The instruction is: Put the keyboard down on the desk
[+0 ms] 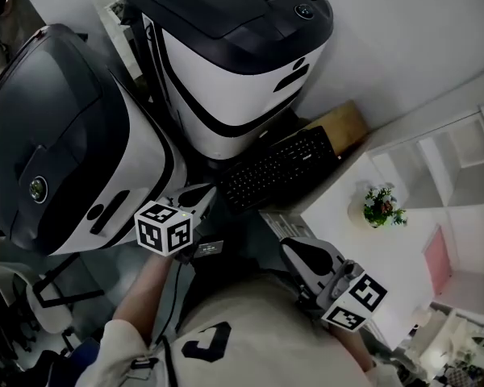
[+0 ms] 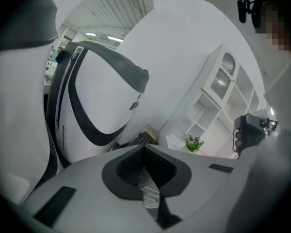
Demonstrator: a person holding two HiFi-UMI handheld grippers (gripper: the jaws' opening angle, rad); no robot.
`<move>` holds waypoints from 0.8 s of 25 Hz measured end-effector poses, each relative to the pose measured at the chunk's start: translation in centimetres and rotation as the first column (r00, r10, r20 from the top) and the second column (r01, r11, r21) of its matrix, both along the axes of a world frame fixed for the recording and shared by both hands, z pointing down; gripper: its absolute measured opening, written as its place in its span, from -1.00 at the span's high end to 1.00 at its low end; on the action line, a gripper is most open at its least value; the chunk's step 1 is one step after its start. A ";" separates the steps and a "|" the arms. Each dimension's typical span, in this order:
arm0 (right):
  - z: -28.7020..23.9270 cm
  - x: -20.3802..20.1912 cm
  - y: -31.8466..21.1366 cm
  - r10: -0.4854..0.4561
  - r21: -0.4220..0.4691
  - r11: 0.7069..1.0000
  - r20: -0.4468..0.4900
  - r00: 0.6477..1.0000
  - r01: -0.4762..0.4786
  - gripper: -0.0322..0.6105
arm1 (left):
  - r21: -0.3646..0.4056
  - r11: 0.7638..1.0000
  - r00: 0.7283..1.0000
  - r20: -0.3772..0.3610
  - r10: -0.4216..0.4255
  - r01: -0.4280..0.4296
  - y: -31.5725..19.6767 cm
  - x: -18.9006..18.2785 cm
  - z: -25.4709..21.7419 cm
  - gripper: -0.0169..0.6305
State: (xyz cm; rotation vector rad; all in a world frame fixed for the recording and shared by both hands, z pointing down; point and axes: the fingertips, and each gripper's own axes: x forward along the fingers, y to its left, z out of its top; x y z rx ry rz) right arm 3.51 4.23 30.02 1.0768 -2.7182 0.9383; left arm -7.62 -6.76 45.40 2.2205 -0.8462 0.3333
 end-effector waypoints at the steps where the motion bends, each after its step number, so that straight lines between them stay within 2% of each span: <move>1: 0.2 -0.3 -0.3 -0.001 -0.006 1.000 -0.008 1.000 0.001 0.82 | -0.011 1.000 1.000 0.009 0.002 -0.002 -0.4 -0.2 0.9 0.91; 4: 0.6 -0.8 -1.4 0.000 -0.023 1.000 -0.032 0.999 -0.001 0.82 | -0.042 0.999 1.000 0.025 0.004 -0.003 -1.5 -0.8 3.6 0.90; 7: 0.9 -0.9 -2.3 0.006 -0.043 0.999 -0.025 1.000 -0.007 0.82 | -0.084 0.996 0.999 0.002 0.032 -0.032 -1.8 -0.6 5.5 0.82; 9: 1.2 -1.0 -2.9 -0.001 -0.063 0.998 -0.002 1.000 0.001 0.82 | -0.135 0.989 0.998 -0.024 0.058 -0.060 -1.7 0.0 6.9 0.31; 11: 1.6 -1.1 -3.5 -0.016 -0.074 0.997 -0.002 1.000 0.015 0.82 | -0.196 0.977 0.996 -0.046 0.073 -0.081 -1.5 0.7 8.4 0.05; 14: 2.4 -1.5 -3.6 -0.059 -0.088 0.994 -0.016 0.998 0.058 0.82 | -0.287 0.954 0.996 -0.049 0.076 -0.087 -1.3 1.2 11.4 -0.06; 17: 3.2 -0.8 -3.7 -0.074 -0.119 0.990 0.006 0.997 0.075 0.82 | -0.376 0.923 0.997 -0.054 0.062 -0.078 -1.1 2.0 14.6 -0.09; 20: 3.9 0.1 -3.7 -0.079 -0.152 0.985 0.028 0.996 0.083 0.82 | -0.464 0.885 0.997 -0.074 -0.005 -0.031 -0.6 2.6 17.7 -0.10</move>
